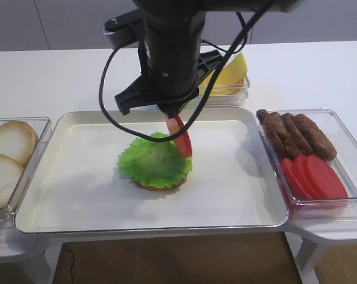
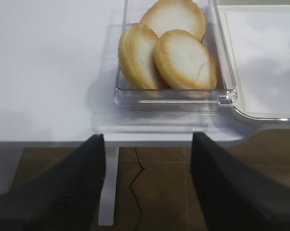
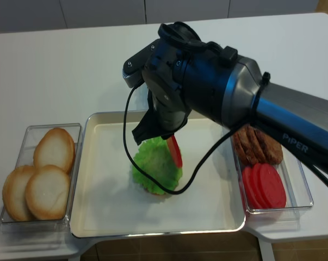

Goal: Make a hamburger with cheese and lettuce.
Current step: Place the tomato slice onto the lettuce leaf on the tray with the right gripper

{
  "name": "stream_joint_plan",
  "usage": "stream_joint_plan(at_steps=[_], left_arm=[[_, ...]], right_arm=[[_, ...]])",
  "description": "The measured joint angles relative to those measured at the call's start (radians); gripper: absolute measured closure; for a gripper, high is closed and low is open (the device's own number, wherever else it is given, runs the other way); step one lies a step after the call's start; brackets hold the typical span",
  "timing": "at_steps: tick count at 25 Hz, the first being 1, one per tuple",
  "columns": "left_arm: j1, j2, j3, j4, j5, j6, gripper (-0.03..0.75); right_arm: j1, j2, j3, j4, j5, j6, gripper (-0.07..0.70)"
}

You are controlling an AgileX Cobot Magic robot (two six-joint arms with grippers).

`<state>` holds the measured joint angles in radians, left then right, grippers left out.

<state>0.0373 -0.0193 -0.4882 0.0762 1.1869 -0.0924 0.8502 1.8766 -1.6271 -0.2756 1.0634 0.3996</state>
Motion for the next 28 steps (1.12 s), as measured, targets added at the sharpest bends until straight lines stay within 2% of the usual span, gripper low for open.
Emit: stream_joint_plan(at_steps=[12, 28], left_arm=[[0.000, 0.000, 0.000, 0.000, 0.000, 0.000, 0.298], [0.000, 0.000, 0.000, 0.000, 0.000, 0.000, 0.298]], right_arm=[[0.000, 0.000, 0.000, -0.030, -0.042, 0.000, 0.573], [0.000, 0.023, 0.000, 0.002, -0.054, 0.000, 0.572]])
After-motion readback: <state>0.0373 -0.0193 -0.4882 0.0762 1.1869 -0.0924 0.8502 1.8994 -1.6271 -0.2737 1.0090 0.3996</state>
